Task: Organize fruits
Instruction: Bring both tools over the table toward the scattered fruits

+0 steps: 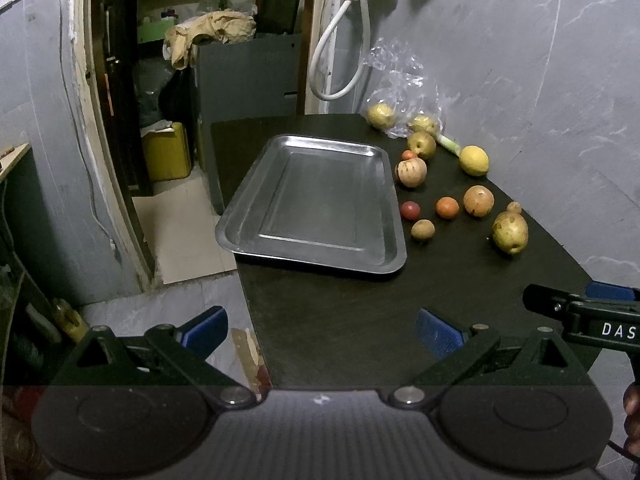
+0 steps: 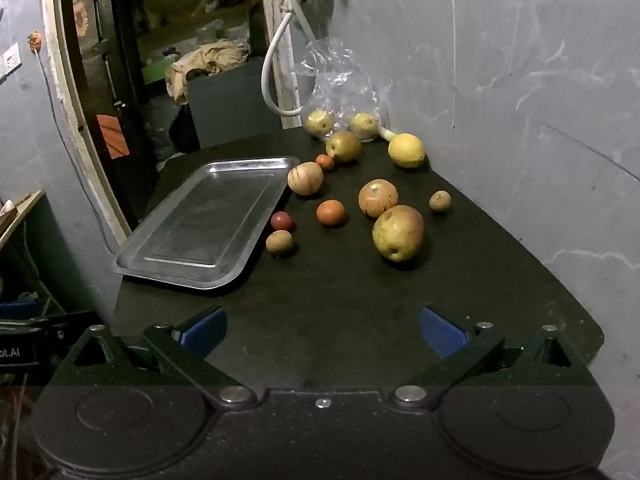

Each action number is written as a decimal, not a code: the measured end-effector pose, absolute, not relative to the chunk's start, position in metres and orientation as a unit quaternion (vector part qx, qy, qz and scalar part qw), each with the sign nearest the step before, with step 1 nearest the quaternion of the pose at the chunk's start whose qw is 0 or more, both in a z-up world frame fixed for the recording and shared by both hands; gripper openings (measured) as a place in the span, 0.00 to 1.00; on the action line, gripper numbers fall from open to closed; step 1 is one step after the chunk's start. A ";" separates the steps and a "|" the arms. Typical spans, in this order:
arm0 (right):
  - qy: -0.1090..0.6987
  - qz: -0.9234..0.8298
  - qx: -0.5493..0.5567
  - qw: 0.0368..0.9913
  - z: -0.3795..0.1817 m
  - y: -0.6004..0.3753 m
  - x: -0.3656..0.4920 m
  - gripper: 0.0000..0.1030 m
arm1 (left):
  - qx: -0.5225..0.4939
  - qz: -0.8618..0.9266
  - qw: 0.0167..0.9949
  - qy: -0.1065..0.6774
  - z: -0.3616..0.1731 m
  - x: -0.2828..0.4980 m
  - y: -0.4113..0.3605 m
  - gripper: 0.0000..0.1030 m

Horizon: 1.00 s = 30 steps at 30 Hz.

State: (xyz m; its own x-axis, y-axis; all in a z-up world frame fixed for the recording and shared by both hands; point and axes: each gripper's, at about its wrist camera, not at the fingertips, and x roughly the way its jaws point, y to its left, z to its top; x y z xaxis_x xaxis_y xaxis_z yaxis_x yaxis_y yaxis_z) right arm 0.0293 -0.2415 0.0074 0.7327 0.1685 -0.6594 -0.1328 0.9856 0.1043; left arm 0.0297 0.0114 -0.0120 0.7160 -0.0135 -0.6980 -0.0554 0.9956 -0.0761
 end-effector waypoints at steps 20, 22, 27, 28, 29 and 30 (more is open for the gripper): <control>0.384 0.056 0.029 0.921 -0.006 -0.230 0.055 0.99 | -0.030 -0.003 0.909 0.415 -0.030 0.064 0.022 0.99; 0.385 0.049 0.030 0.921 -0.007 -0.228 0.057 0.99 | -0.029 -0.012 0.908 0.418 -0.032 0.067 0.025 0.99; 0.387 0.036 0.033 0.921 -0.011 -0.218 0.059 0.99 | -0.024 -0.027 0.905 0.423 -0.036 0.074 0.033 0.99; 0.388 0.034 0.033 0.920 -0.012 -0.216 0.058 0.99 | -0.024 -0.030 0.905 0.425 -0.036 0.075 0.035 0.99; 0.389 0.032 0.033 0.920 -0.013 -0.214 0.058 0.99 | -0.026 -0.033 0.904 0.425 -0.037 0.075 0.036 0.99; 0.390 0.031 0.033 0.920 -0.013 -0.213 0.058 0.99 | -0.027 -0.035 0.903 0.427 -0.038 0.075 0.037 0.99</control>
State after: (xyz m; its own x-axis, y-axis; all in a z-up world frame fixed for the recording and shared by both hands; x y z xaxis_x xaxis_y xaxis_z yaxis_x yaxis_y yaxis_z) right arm 0.0578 -0.2131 -0.0133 0.6934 0.0830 -0.7157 -0.0314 0.9959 0.0851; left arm 0.0754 0.0374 -0.0383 0.6326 -0.0859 -0.7697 0.0396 0.9961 -0.0786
